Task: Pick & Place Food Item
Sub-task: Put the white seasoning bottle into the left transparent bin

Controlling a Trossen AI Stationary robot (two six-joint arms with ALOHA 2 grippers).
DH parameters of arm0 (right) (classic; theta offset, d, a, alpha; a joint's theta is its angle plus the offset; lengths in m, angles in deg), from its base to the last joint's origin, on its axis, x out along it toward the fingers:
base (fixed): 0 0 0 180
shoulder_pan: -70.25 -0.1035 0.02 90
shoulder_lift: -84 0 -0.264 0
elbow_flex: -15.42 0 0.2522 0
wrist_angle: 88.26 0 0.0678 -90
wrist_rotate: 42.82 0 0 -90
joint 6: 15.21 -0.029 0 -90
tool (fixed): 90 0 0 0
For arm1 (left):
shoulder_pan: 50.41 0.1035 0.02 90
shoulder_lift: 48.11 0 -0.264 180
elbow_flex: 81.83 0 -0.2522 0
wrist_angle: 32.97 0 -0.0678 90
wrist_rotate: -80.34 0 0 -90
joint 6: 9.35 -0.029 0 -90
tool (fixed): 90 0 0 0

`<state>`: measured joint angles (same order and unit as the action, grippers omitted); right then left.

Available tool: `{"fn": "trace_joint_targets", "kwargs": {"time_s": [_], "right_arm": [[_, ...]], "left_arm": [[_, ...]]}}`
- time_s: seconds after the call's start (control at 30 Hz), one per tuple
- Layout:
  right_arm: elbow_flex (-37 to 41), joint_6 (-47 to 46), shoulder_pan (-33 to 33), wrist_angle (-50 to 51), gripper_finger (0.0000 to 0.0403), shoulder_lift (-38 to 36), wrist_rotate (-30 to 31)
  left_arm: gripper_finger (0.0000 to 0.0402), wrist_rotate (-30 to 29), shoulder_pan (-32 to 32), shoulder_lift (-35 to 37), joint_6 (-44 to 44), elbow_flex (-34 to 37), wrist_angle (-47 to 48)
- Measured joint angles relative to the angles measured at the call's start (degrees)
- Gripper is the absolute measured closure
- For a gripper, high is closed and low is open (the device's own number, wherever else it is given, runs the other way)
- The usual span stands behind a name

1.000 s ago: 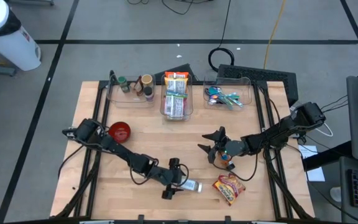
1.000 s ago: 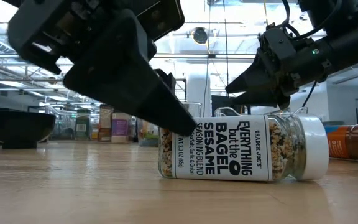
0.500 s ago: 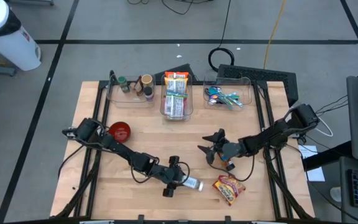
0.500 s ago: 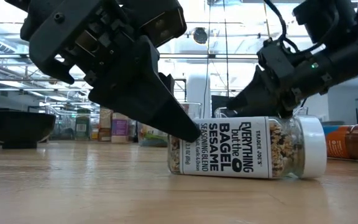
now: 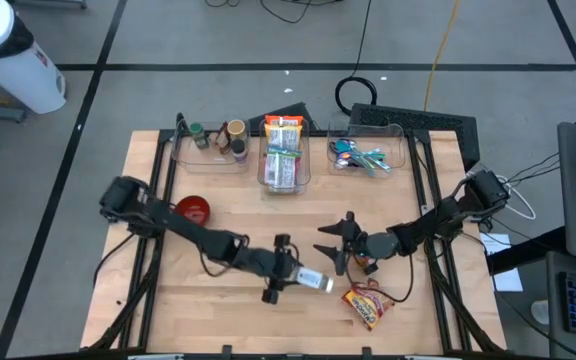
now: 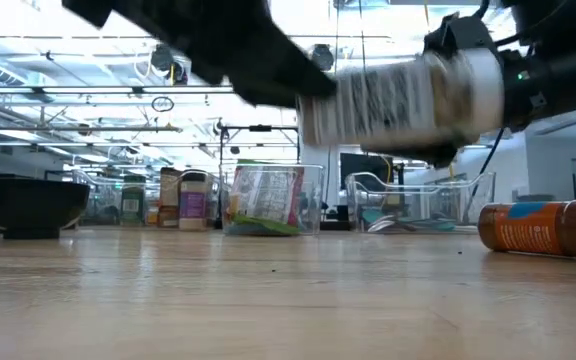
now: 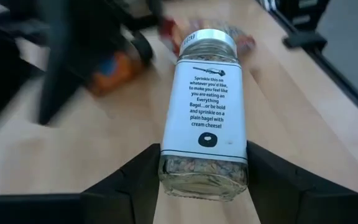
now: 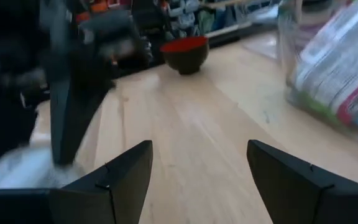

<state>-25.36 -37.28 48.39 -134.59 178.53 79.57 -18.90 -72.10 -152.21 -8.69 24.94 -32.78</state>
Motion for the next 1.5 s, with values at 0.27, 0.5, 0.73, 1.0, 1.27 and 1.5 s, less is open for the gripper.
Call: {"fn": "trace_joint_targets", "kwargs": {"time_s": [0.27, 0.5, 0.73, 1.0, 1.27, 1.5], "right_arm": [[0.0, 8.1, -2.6, -5.1, 0.0149, -0.2, 5.4], [0.0, 12.0, -2.1, -5.3, 0.0149, -0.2, 5.0], [0.0, 21.5, -2.2, -15.9, 0.0149, -0.1, -1.5], [-0.8, 30.8, -2.3, -25.6, 0.0149, -0.2, -6.9], [-3.7, 38.2, -2.0, -26.6, 0.0149, -0.2, -6.9], [-3.9, 42.5, -0.5, -29.5, 0.0149, -0.3, -6.9]], "left_arm": [[0.0197, -0.1, 3.3, 12.7, -1.1, 0.0, 9.6], [0.0197, 0.2, 2.7, 19.4, -1.6, 0.0, 11.6], [0.0197, 0.4, 2.1, 20.4, -6.4, -0.1, 5.3], [0.0197, 0.3, 5.8, 20.4, -7.0, 0.0, 1.4], [0.0197, 4.2, 10.3, 19.8, -6.9, 0.0, -2.6], [0.0197, 7.4, 12.3, 19.8, -7.2, 0.0, -4.2]]}}
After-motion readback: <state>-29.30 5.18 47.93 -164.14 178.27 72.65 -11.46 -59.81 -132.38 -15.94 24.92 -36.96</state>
